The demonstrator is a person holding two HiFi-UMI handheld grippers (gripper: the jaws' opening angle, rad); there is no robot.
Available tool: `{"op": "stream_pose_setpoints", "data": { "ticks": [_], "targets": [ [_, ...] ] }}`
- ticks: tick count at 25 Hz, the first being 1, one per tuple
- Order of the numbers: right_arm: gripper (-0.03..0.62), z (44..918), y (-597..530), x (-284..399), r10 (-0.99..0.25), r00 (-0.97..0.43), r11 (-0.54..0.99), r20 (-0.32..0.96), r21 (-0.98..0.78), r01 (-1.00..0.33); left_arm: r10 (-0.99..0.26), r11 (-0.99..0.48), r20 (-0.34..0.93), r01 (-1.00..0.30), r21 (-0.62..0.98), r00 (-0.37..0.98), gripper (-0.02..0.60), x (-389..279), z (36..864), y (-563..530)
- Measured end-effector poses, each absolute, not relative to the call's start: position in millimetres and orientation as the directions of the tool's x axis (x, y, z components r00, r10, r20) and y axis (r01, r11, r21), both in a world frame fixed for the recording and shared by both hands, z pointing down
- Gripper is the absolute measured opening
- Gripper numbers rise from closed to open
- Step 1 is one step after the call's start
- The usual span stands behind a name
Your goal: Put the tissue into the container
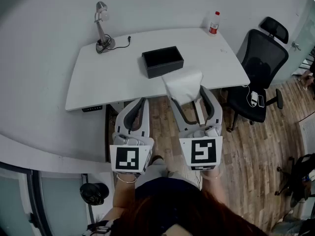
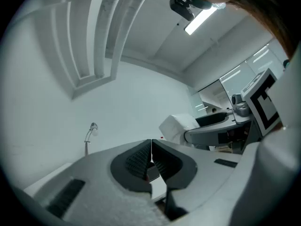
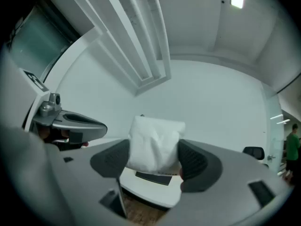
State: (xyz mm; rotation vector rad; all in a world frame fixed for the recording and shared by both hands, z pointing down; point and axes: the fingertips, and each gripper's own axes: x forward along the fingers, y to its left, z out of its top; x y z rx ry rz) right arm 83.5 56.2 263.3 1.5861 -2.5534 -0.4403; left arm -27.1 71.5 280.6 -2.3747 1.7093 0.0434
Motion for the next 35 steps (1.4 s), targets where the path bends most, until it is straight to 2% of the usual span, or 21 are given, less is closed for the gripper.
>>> {"op": "stream_pose_setpoints", "data": {
  "ticks": [35],
  "targets": [
    [0.339,268,-29,26,-0.932,-0.363,0.337,-0.009,0.350,-0.874,-0.875,-0.449,-0.162,-0.890,-0.082,0.456,0.028,-71,275,-17]
  ]
}}
